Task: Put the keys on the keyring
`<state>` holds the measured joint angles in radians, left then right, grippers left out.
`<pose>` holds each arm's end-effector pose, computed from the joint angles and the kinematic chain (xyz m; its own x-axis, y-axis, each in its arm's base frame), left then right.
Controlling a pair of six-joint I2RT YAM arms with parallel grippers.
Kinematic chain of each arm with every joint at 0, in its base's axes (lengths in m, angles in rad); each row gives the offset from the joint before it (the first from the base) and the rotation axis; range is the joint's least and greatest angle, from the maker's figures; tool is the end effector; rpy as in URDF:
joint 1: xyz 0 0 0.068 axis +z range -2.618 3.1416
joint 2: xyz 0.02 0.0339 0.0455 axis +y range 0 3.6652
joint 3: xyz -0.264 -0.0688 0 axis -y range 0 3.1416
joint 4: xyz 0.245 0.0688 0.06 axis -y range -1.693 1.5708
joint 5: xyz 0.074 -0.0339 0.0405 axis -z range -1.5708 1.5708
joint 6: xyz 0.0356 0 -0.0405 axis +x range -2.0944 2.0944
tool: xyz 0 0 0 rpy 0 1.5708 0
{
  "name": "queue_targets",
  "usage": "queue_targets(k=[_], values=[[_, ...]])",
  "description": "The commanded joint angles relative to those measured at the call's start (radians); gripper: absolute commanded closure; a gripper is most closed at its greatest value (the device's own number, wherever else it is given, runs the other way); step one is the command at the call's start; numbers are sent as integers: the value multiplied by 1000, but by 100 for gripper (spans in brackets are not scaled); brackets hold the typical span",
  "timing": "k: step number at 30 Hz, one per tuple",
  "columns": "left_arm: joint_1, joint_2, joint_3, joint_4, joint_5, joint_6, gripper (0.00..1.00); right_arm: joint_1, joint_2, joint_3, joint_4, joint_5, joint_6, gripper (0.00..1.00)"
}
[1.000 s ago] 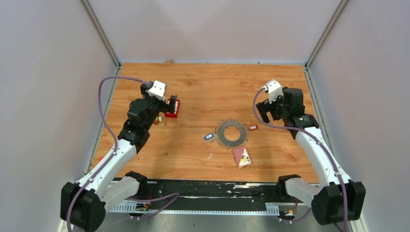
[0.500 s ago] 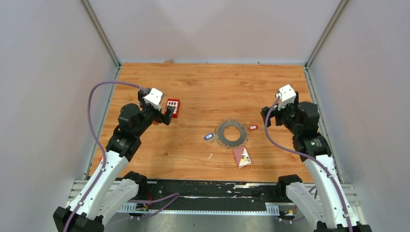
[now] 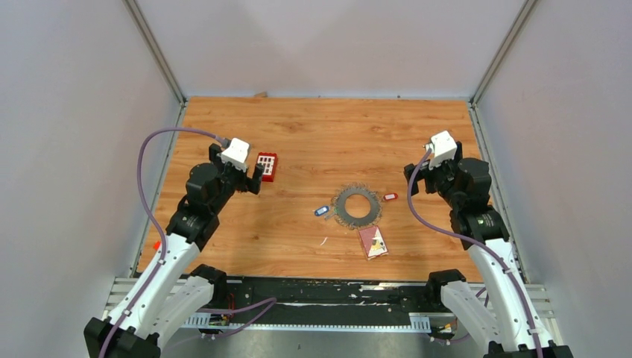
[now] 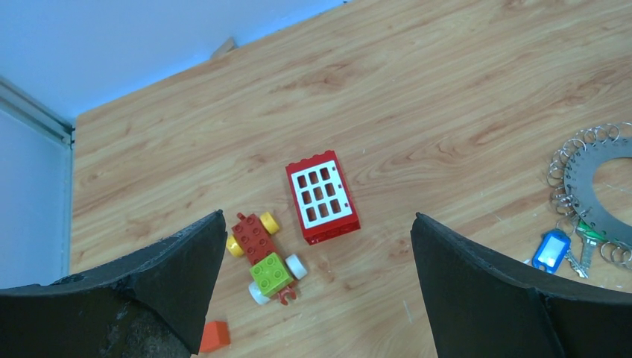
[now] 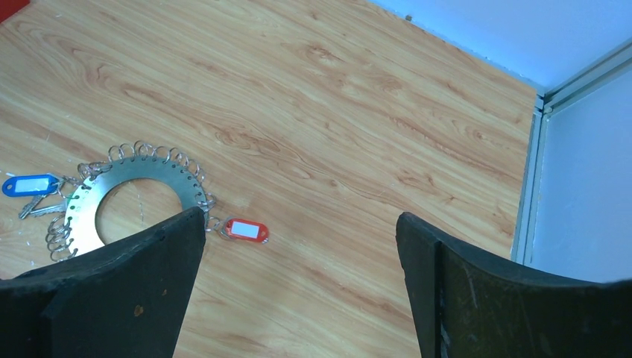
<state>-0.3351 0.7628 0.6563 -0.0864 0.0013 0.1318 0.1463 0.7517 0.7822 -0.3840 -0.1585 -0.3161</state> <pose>0.1763 -0.0614 0.3085 -0.1361 0.1866 -0.9730 0.3510 0.9275 0.1287 0.1699 0.0307 0.3234 -0.2352 -0.3449 -0.9087 -0.3825 0.8923 -0.2397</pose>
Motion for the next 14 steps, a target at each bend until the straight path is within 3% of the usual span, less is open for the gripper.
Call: queue_targets(k=[1,14], values=[[2,-18,3,32,-7,0,0,2,-6,-4,47,21,-6,0],[2,-19,5,27,-7,-1,0,3,-8,-9,44,7,2,0]])
